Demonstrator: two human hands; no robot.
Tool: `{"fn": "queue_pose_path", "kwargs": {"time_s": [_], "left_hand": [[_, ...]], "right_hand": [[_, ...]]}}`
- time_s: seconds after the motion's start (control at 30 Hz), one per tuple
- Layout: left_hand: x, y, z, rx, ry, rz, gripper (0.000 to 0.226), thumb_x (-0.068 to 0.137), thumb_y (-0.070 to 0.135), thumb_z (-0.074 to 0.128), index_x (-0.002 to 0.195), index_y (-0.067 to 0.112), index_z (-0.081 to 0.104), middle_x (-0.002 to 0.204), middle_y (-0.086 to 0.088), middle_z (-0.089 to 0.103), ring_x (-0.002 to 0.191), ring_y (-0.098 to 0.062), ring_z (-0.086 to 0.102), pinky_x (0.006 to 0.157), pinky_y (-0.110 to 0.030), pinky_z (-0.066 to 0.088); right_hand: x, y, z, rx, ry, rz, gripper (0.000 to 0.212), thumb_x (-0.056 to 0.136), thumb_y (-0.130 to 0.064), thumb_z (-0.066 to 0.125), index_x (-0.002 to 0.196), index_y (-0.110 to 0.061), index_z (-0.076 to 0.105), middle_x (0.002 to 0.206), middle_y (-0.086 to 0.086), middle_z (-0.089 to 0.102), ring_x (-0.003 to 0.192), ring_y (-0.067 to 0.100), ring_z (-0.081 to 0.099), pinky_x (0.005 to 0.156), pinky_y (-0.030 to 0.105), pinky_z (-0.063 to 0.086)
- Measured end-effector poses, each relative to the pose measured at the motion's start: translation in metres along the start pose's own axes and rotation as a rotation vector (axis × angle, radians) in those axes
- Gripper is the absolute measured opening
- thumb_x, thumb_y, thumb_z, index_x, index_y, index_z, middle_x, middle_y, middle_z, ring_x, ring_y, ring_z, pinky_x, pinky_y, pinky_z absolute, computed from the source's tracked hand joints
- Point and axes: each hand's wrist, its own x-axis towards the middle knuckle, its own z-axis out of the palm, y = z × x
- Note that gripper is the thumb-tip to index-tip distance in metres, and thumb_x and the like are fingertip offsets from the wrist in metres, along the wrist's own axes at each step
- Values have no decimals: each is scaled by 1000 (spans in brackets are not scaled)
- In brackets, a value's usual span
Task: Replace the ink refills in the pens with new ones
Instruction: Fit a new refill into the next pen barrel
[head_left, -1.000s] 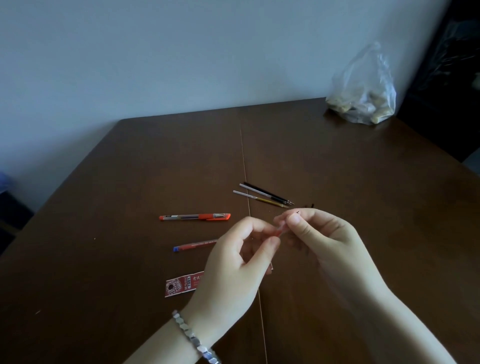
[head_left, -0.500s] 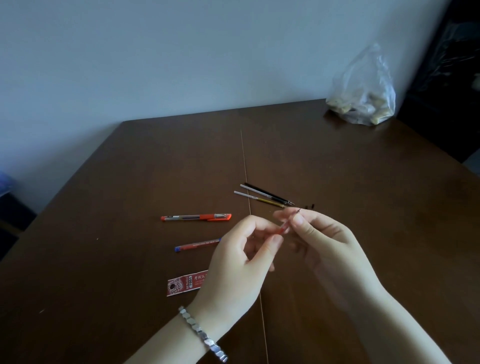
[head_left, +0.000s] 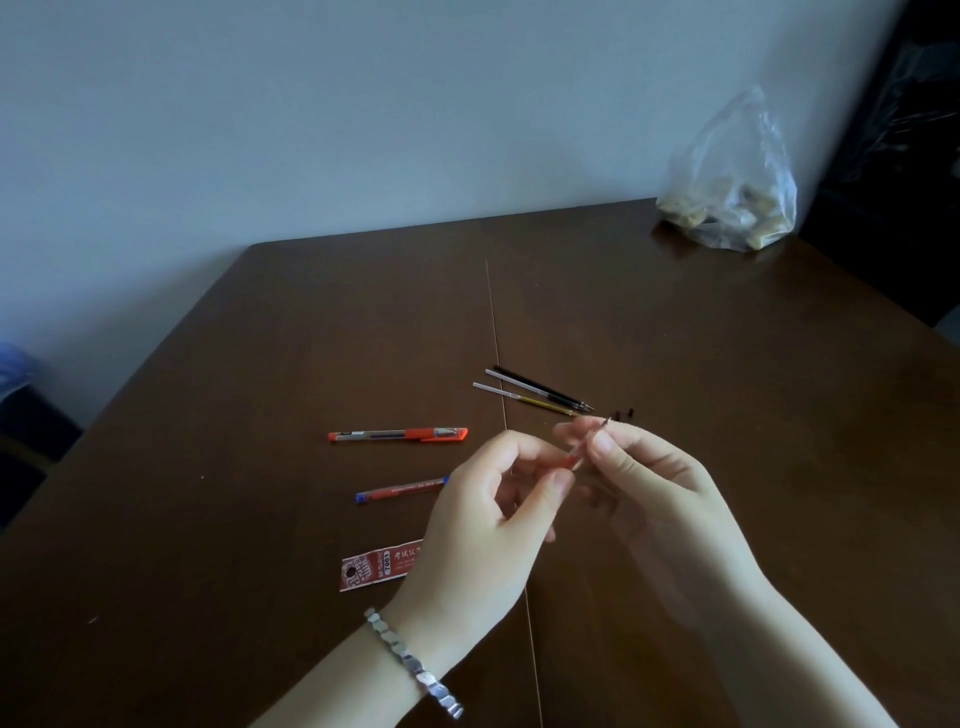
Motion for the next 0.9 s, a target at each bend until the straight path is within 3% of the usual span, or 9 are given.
{"fn": "queue_pose_path", "kwargs": {"time_s": [0.1,0.2,0.33,0.4,0.47,0.53,0.6,0.7,0.9], "left_hand": [[-1,-1,1,0,-15,-9,8,83,25,57,88,27,62,77,10,67,64,-6,62,57,-15,51],[-1,-2,1,-14,-5,-21,8,83,23,57,88,25,63,76,7,68,64,-7,62,56,-15,49],[-2,-2,3,22,-25,-17,7,83,24,57,87,27,62,72,11,66,60,-3,61,55,-12,49],[-2,-2,3,19,-20,-17,7,83,24,57,87,28,62,73,9,67,60,-3,61,55,-14,51],[-1,-2,3,12,-10,-21,7,84,24,57,87,27,62,74,7,67,60,-4,61,57,-18,54],[0,-2,3,21,-15,-16,7,84,24,57,87,24,62,66,10,64,58,-3,59,56,-16,52],[-1,-2,3,27,-33,-6,7,84,24,56,88,23,62,60,15,61,56,-2,58,55,-13,48],[0,-2,5,21,-30,-8,8,85,24,55,89,25,62,62,17,61,56,-3,58,54,-11,47],[2,-5,3,-77,-162,-148,17,87,23,52,95,25,66,60,17,64,59,1,57,53,-11,46]], "right_hand": [[1,2,-2,9,11,8,19,57,-34,69,65,-16,69,83,2,74,74,15,64,68,28,52],[1,1,-1,44,-30,11,28,61,-33,67,82,-16,74,88,2,74,79,15,67,69,28,55],[1,3,-3,0,12,15,29,55,-43,75,63,-15,70,81,1,73,76,13,65,65,23,54],[1,4,-4,63,-30,42,39,53,-47,78,72,-14,72,85,1,74,79,15,67,69,26,57],[1,4,-5,97,-43,49,30,63,-39,70,78,-13,73,89,2,74,81,17,66,73,29,56],[2,5,-6,58,-7,31,20,64,-32,66,66,-13,71,84,0,73,80,16,62,73,28,53],[2,6,-7,53,6,36,27,59,-39,74,63,-13,69,81,-1,72,79,16,62,75,29,51],[1,7,-7,93,-35,44,32,60,-37,74,82,-14,74,92,2,74,87,18,67,80,32,55],[3,5,-8,90,-5,19,24,69,-23,59,82,-8,73,74,1,70,65,15,60,59,23,52]]}}
